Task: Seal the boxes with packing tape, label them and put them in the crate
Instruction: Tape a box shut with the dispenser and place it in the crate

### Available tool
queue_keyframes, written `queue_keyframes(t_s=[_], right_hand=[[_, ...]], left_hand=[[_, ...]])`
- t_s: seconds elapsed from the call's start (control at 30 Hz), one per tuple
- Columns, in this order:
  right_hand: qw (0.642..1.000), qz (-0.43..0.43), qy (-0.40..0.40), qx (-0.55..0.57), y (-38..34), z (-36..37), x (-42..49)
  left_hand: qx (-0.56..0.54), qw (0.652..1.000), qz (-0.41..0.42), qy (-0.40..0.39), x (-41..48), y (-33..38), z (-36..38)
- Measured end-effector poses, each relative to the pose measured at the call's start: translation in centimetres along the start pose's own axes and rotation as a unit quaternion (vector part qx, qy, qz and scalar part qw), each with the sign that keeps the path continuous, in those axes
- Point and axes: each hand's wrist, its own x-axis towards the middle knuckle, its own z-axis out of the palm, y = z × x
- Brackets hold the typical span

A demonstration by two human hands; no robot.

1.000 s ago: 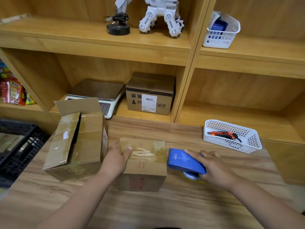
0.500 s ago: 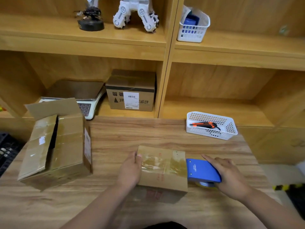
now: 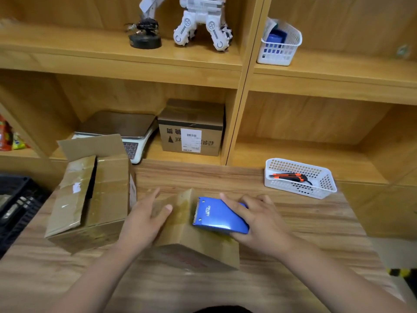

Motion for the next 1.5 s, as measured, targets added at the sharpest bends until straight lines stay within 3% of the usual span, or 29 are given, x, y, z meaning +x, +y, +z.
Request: queue_keyframes(t_s=[0.1,0.17,0.3,0.6,0.9,1.0,1.07,1.13,1.27,1.5], right_hand=[[0.999,-0.026,0.014,-0.025,-2.4,-0.4,2.1],[0.998,-0.039,0.001,-0.041,-4.0,-1.2,3.1],[0.995,-0.035,-0.092,-0.013,-5.2,-2.7,4.3],[0.992,-0.034,-0.115,-0.035,-4.3,-3.6,5.0],[0.990,-0.034,-0.131,-0.042,-4.7,-3.8,5.1],[0.987,-0.042,-0.148,-0.052,-5.0,-3.9,5.9],[0.984,-0.048,-0.161,-0.055,-5.3,-3.8,6.3],[0.982,-0.054,-0.171,-0.055,-5.7,-3.6,6.6],[0.981,-0.068,-0.172,-0.061,-6.5,-3.0,7.4],[0.978,-0.079,-0.185,-0.059,-6.4,-3.4,7.8]], left_hand=[[-0.081,0.986,0.060,-0.133,0.0,1.5,-0.6],[-0.081,0.981,0.063,-0.162,0.0,0.9,-0.3],[-0.158,0.974,0.000,-0.161,0.1,-0.9,-1.2],[-0.202,0.961,-0.003,-0.191,0.5,0.7,-1.1],[-0.291,0.945,-0.025,-0.144,-0.3,-0.6,0.6],[-0.305,0.936,-0.035,-0.170,-0.4,-1.0,1.0],[-0.232,0.951,-0.029,-0.203,0.1,-1.7,1.0],[-0.092,0.971,0.008,-0.220,0.8,-2.7,0.9],[0.090,0.964,0.069,-0.238,1.9,-4.0,-0.2],[0.191,0.949,0.074,-0.240,2.3,-4.6,-0.6]])
